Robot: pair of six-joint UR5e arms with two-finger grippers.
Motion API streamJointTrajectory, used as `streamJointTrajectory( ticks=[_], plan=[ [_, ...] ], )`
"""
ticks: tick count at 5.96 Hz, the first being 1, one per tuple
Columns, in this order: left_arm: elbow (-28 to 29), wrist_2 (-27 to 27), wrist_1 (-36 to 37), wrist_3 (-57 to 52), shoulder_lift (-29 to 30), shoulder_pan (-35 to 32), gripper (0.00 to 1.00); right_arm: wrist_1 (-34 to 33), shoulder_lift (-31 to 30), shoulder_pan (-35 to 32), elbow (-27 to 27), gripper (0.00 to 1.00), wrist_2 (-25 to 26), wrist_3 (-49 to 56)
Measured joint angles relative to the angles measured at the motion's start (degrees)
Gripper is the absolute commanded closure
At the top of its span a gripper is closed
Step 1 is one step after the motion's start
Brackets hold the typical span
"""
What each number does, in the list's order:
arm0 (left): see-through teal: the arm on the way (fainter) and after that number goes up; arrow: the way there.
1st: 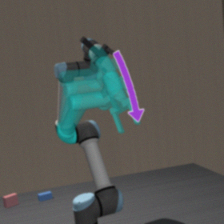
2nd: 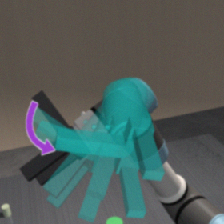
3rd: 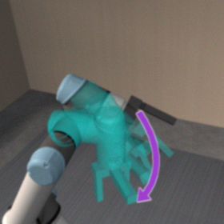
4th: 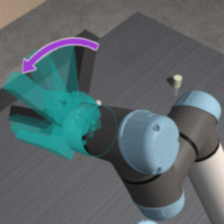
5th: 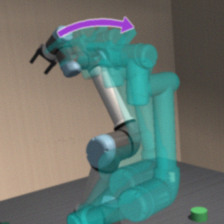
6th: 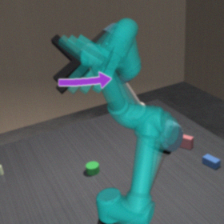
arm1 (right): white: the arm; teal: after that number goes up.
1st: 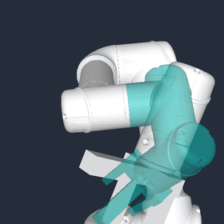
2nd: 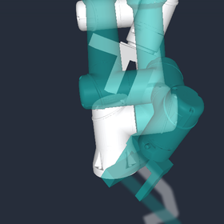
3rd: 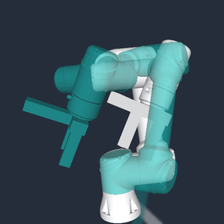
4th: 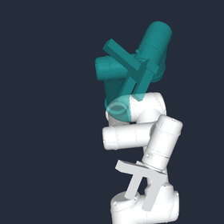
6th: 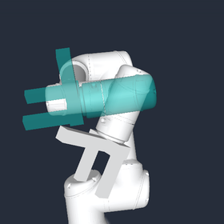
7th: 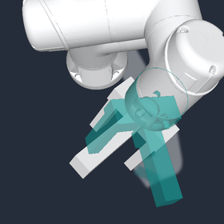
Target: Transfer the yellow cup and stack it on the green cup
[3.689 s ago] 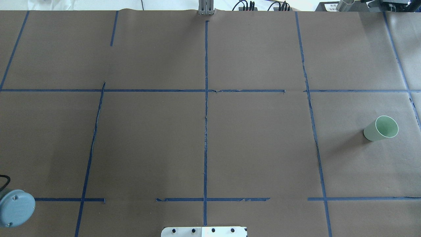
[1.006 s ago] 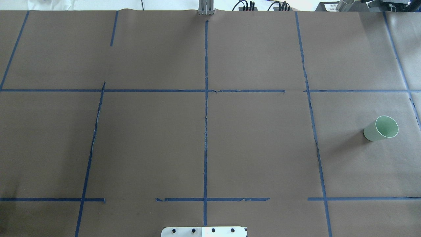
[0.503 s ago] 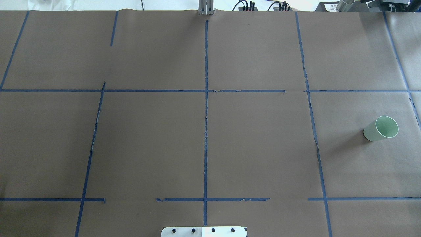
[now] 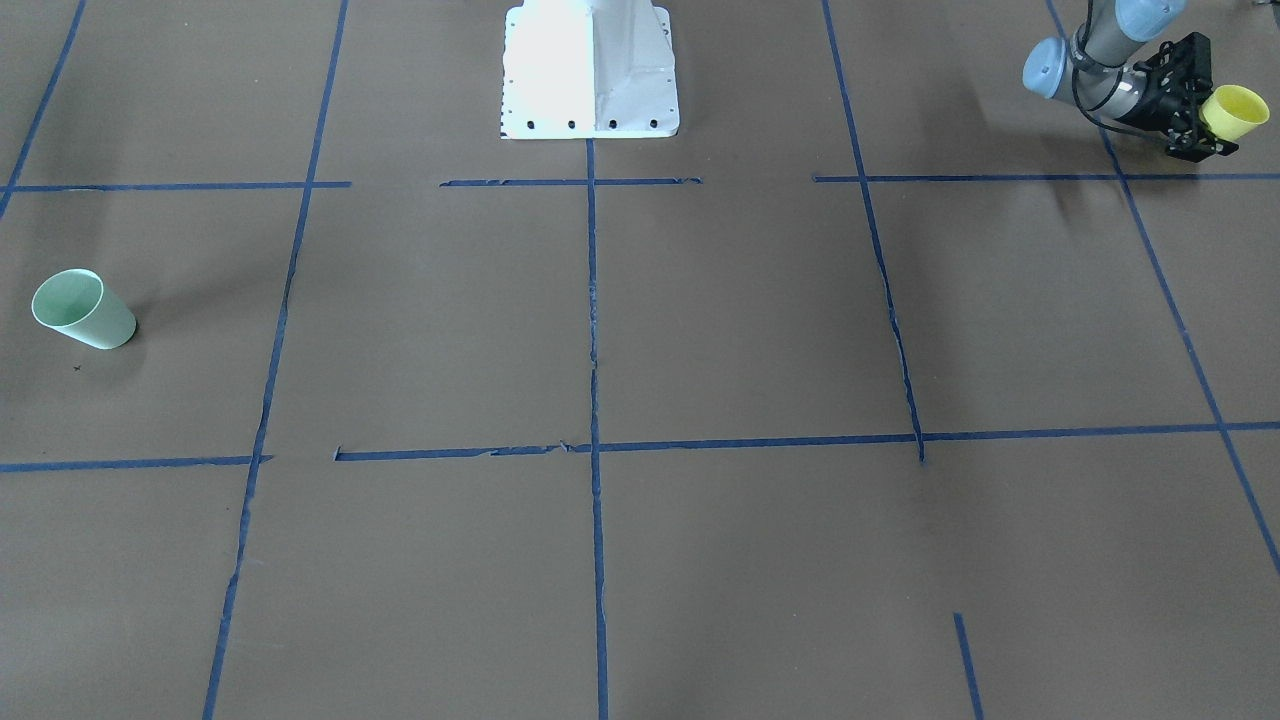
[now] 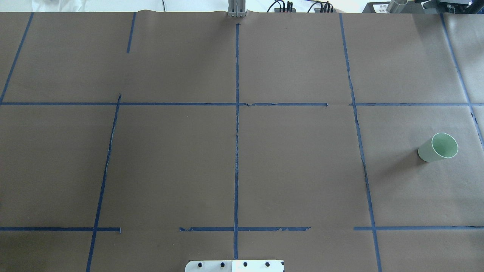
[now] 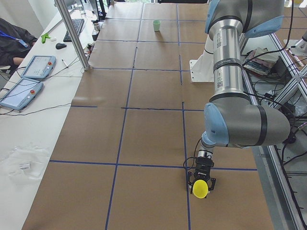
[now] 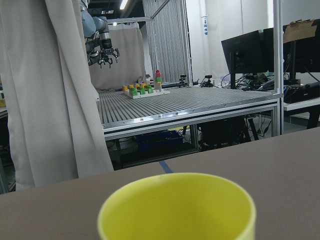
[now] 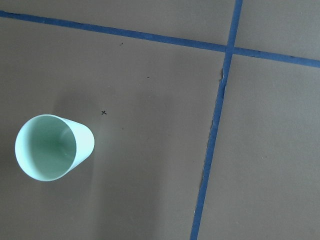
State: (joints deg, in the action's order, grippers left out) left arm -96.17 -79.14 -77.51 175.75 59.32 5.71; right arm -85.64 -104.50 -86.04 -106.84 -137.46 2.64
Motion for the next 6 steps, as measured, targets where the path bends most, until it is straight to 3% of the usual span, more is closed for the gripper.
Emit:
streamJointTrajectory(
  ticks=[1,3,5,6],
  plan=[
    [0.1,2.5,-0.3,-2.7,-1.0,-3.1,0.42,-0.1,0.0,0.0,0.1,0.0,0.0,0.0],
    [0.3,14.4,-4.8,-14.9,-0.8,-17.4,0.42,-0.3,0.0,0.0,0.4,0.0,0.0,0.0],
    [4.3,25.1,-16.2,-35.7,3.6,-35.8,0.42,-0.5,0.0,0.0,0.7,0.0,0.0,-0.1],
    [8.0,27.6,-27.2,-50.2,6.6,-44.6,0.42,-0.5,0.0,0.0,0.7,0.0,0.0,-0.1]
  ],
)
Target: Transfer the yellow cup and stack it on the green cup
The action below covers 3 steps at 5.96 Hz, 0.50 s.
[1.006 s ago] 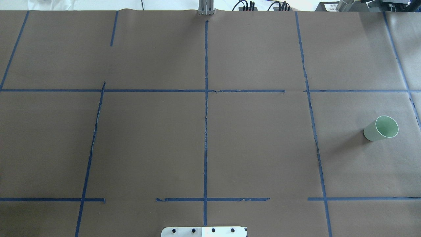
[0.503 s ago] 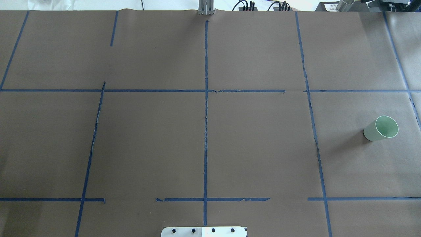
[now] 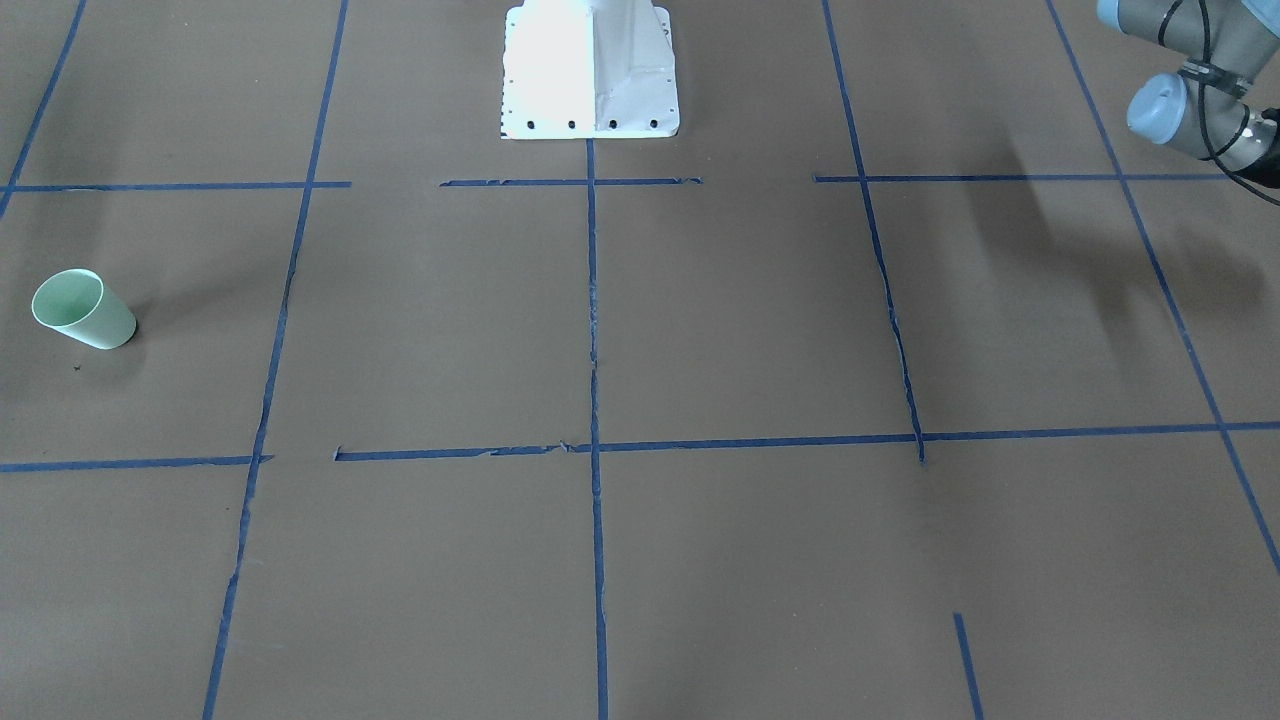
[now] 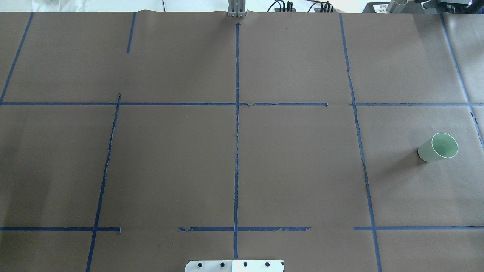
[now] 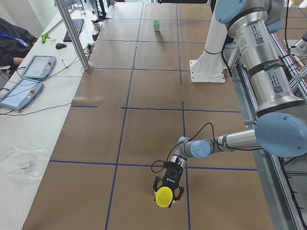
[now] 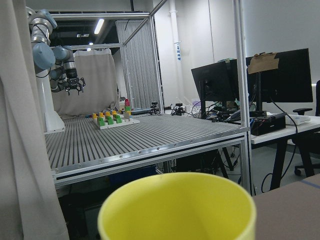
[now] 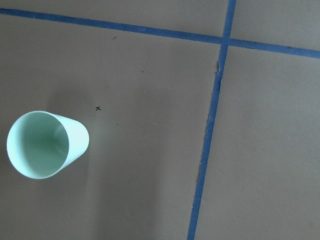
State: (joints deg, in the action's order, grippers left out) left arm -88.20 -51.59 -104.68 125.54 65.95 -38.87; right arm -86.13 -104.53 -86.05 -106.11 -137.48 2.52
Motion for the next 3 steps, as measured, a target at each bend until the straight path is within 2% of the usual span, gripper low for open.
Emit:
streamJointTrajectory(
  ticks=[1,2,3],
  plan=[
    [2.4,0.5,-11.6,-15.2,3.1,-7.6,0.42,0.0,0.0,0.0,0.1,0.0,0.0,0.0],
    [4.2,-1.8,-23.2,-32.0,8.2,-15.7,0.42,0.0,0.0,0.0,0.3,0.0,0.0,-0.1],
    [5.3,-8.2,-31.6,-43.1,13.2,-21.6,0.42,0.0,0.0,0.0,0.6,0.0,0.0,0.0]
  ],
)
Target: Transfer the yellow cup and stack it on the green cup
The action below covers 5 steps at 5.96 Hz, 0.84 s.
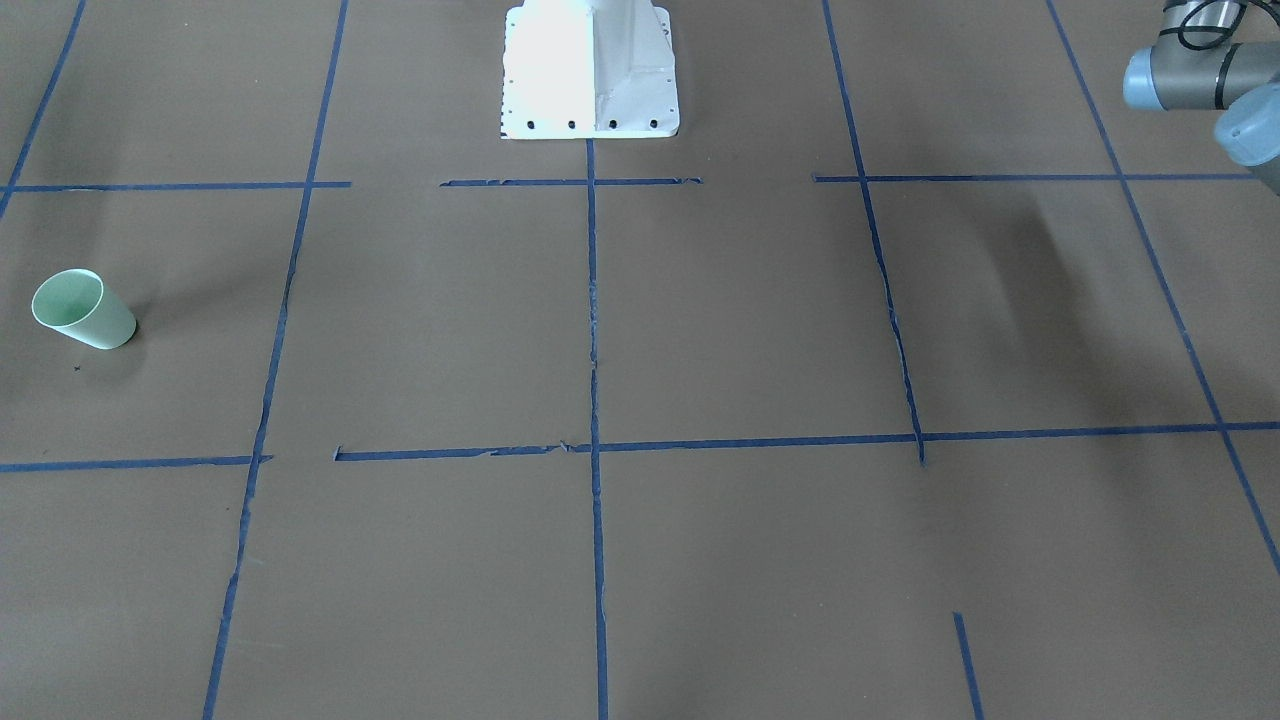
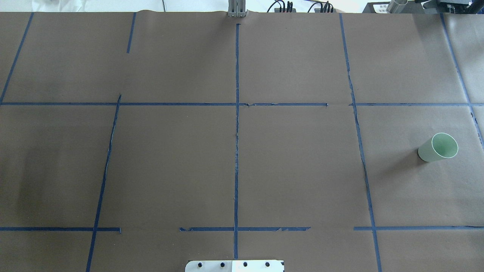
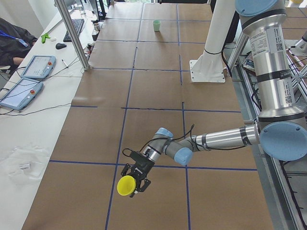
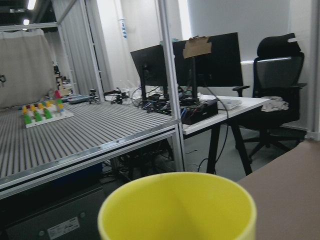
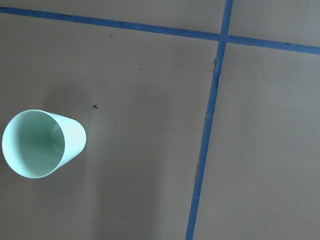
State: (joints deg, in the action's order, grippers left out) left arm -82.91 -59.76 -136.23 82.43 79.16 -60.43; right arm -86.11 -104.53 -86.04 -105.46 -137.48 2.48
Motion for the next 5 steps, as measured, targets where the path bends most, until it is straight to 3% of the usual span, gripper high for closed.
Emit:
streamJointTrajectory(
  ticks=[2,3,5],
  plan=[
    [0.2,-12.6,-16.2,-11.2,7.7,-4.1,0.43,0.0,0.0,0.1,0.5,0.0,0.0,0.1],
    [0.0,-16.7,-23.2,-14.1,11.3,-4.4,0.51,0.0,0.0,0.1,0.5,0.0,0.0,0.1],
    [-0.1,-19.2,-27.7,-24.9,19.5,-4.1,0.53,0.3,0.0,0.1,0.5,0.0,0.0,0.3]
  ],
)
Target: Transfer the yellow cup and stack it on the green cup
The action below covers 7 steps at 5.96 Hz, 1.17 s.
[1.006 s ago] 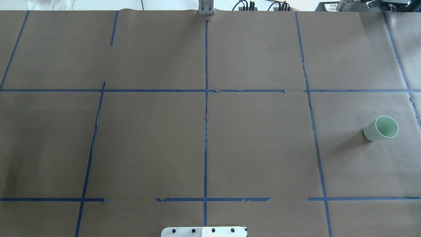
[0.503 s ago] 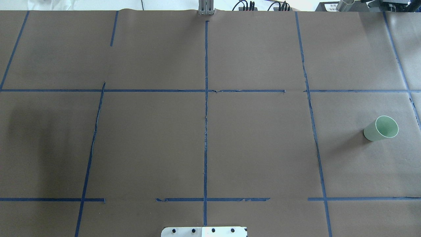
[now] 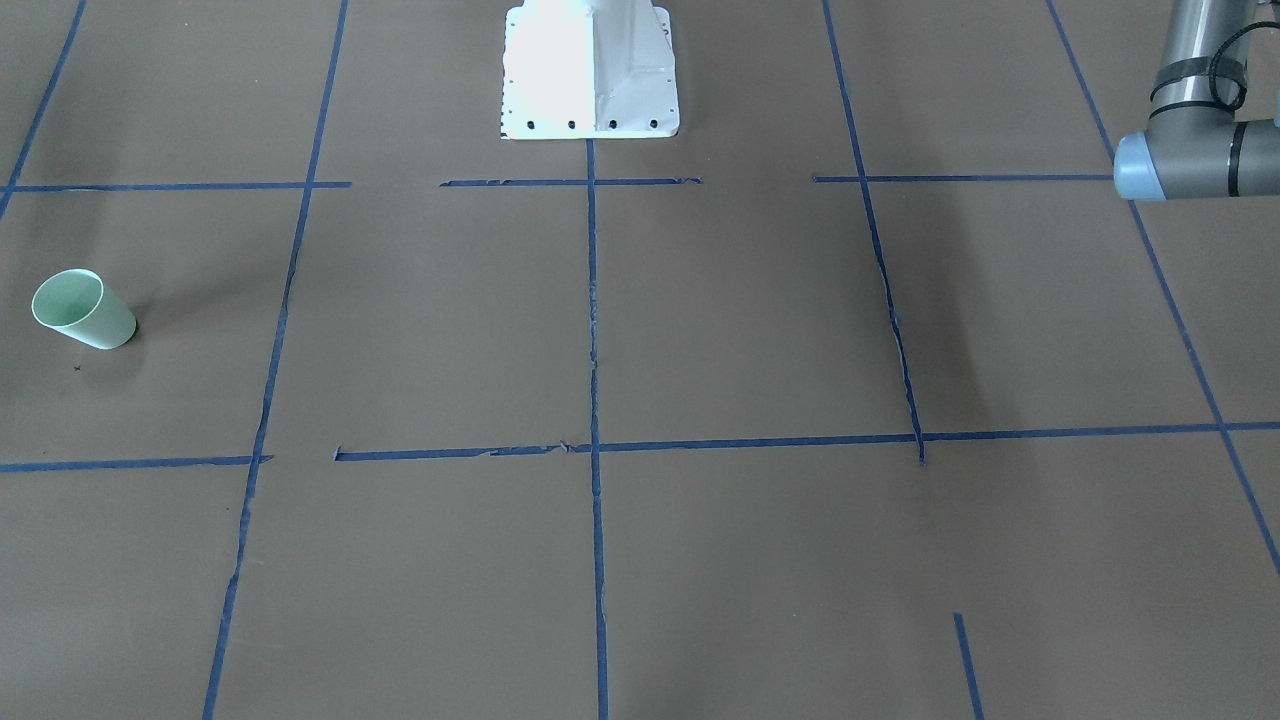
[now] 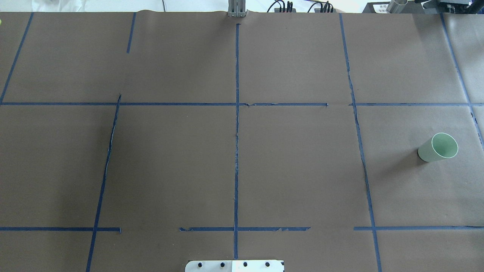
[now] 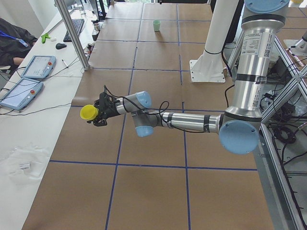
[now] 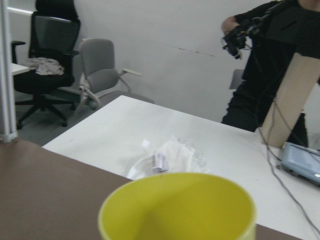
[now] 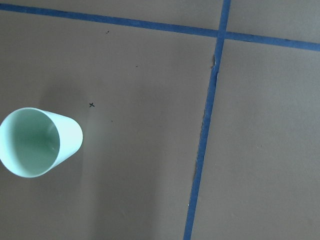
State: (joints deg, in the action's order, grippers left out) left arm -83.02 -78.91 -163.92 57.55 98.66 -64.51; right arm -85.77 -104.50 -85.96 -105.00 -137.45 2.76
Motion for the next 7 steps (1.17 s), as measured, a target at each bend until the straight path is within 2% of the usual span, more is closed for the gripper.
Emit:
streamJointTrajectory(
  ticks=[1,2,3,4,7],
  plan=[
    [0.0,0.1,-0.2,-10.2,5.1,1.5,0.53,0.3,0.0,0.0,0.0,0.0,0.1,0.1],
    [0.0,0.8,0.1,-14.7,10.0,5.3,0.56,0.6,0.1,0.0,-0.1,0.0,0.1,0.1],
    [0.3,3.9,0.6,-16.1,13.7,10.3,0.55,1.0,0.4,0.0,-0.3,0.0,0.1,0.0],
    [0.6,10.9,2.5,-16.5,16.8,16.7,0.55,1.5,1.8,0.5,0.0,0.0,0.1,-0.1],
    [0.6,37.4,14.9,-14.7,26.8,33.1,0.55,1.3,8.8,2.6,1.0,0.0,0.2,-3.9]
  ],
)
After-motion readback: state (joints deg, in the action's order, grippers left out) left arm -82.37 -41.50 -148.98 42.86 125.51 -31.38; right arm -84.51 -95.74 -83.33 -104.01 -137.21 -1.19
